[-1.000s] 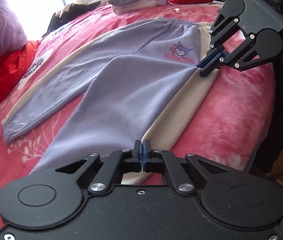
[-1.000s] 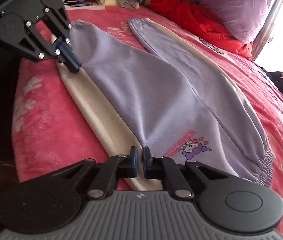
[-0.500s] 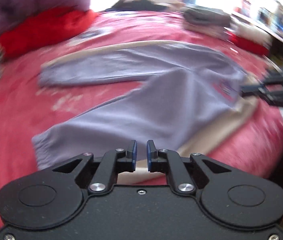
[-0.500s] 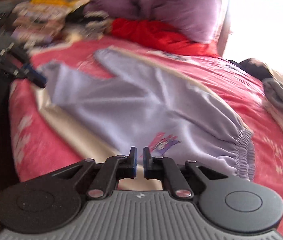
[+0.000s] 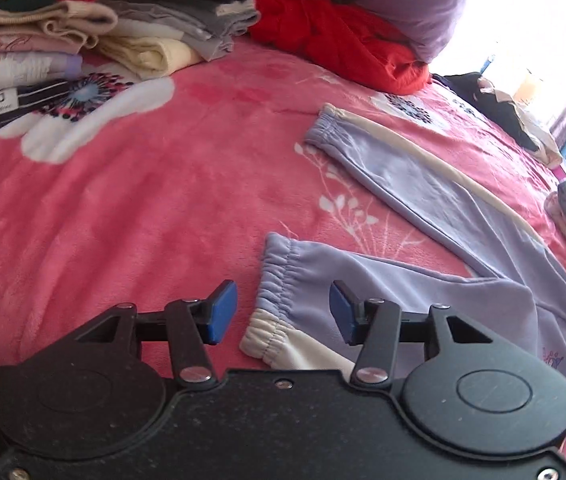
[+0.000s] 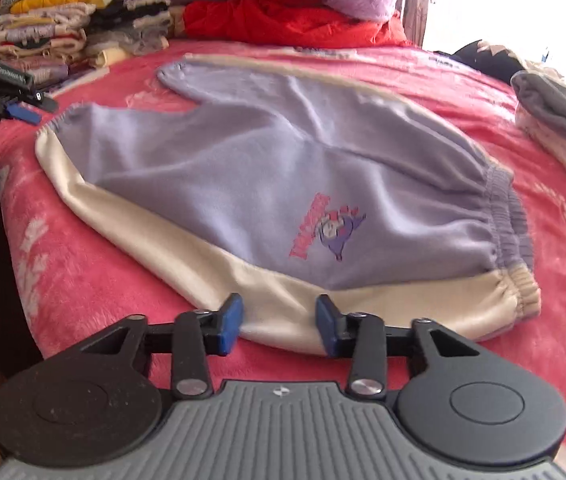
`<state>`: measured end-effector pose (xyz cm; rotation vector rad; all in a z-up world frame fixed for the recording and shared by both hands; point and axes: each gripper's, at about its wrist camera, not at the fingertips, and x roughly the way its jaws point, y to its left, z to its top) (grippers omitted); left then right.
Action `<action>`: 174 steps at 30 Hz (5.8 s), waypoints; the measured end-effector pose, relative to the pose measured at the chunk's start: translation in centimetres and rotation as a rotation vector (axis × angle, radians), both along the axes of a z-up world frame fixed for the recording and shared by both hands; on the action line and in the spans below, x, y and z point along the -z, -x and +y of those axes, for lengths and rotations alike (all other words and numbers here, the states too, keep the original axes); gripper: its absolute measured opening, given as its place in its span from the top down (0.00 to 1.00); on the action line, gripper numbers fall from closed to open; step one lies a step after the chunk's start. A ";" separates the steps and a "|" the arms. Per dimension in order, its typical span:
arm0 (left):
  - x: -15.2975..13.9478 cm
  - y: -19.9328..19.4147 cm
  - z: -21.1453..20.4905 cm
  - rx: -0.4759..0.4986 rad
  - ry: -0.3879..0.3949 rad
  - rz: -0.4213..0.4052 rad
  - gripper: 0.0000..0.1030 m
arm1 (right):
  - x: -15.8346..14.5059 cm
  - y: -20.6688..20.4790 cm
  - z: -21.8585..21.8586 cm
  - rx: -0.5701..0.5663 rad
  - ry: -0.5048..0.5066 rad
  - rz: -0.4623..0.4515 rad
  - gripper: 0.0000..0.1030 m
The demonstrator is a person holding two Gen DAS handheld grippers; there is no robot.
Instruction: Fold clothes
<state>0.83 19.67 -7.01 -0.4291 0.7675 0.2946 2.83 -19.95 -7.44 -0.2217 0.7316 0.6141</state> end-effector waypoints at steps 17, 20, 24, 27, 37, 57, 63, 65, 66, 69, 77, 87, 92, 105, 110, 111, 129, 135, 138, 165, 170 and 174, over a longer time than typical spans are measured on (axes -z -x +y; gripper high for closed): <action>-0.5 1.4 0.6 0.060 -0.016 -0.038 0.93 | 1.7 0.3 5.5 -0.091 -0.024 -0.043 0.58; -0.4 1.3 0.7 0.058 -0.052 -0.008 0.94 | 1.8 0.3 5.0 -0.088 -0.025 -0.013 0.57; 0.5 0.6 0.0 0.054 -0.133 0.095 0.91 | 1.9 0.0 4.5 -0.080 -0.027 0.027 0.57; -0.2 0.9 -1.4 0.037 -0.238 0.097 0.83 | 1.6 0.8 4.3 -0.092 -0.014 -0.005 0.57; 2.4 -0.9 -7.9 0.275 -0.364 0.160 0.52 | 0.5 1.3 6.3 -0.145 -0.063 -0.201 0.43; 2.4 0.6 0.2 -0.104 0.050 0.111 0.66 | 0.8 -3.4 -8.2 0.608 -0.226 -0.102 0.41; 1.1 2.9 0.0 -0.142 0.115 0.082 0.83 | 3.9 -5.6 -12.7 0.788 -0.416 0.085 0.41; 0.4 4.0 0.1 -0.171 0.127 0.076 0.83 | 4.5 -6.0 -13.3 0.800 -0.477 0.107 0.41; 0.6 4.2 0.3 -0.183 0.141 0.087 0.83 | 4.6 -6.1 -13.5 0.798 -0.488 0.108 0.45; 1.3 4.1 0.0 -0.177 0.112 0.132 0.77 | 4.5 -6.1 -13.5 0.785 -0.491 0.109 0.65; -0.9 4.1 -1.1 -0.199 -0.052 0.067 0.58 | 5.1 -5.9 -15.8 0.815 -0.684 0.182 0.70; -1.9 1.8 -4.6 0.054 -0.077 -0.055 0.57 | 3.0 -5.1 -15.0 0.832 -0.555 0.027 0.68; -0.1 -0.1 -7.1 0.175 -0.088 -0.028 0.57 | 0.4 -4.7 -10.6 0.559 -0.398 -0.164 0.68; 0.0 -1.1 -6.0 0.183 -0.059 -0.002 0.57 | 0.2 -9.5 -9.4 0.439 -0.262 -0.108 0.49; -1.6 -3.8 -4.0 0.152 -0.082 -0.037 0.56 | 0.3 -13.3 -10.8 0.424 -0.290 -0.063 0.60; -2.0 -4.6 -3.4 0.139 -0.083 -0.048 0.55 | 0.4 -14.1 -10.9 0.419 -0.290 -0.043 0.61; 3.5 -22.3 7.7 0.092 0.074 -0.027 0.48 | 3.3 -23.2 -14.7 0.432 -0.532 0.217 0.67; 1.4 -21.4 7.2 0.111 0.072 -0.133 0.83 | 1.8 -22.0 -16.0 0.468 -0.552 0.128 0.91; 2.3 -22.0 7.5 0.124 0.053 -0.023 0.80 | 1.4 -21.9 -15.9 0.462 -0.515 0.114 0.90; 1.4 -27.6 6.8 0.196 0.044 -0.117 0.86 | 0.9 -24.3 -17.6 0.397 -0.474 0.102 0.83; -0.4 -29.3 6.5 0.209 0.050 -0.143 0.86 | -0.2 -23.7 -18.4 0.403 -0.517 0.077 0.83; 2.0 -32.3 4.8 0.235 -0.064 0.042 0.53 | 2.0 -24.8 -18.7 0.486 -0.521 0.122 0.81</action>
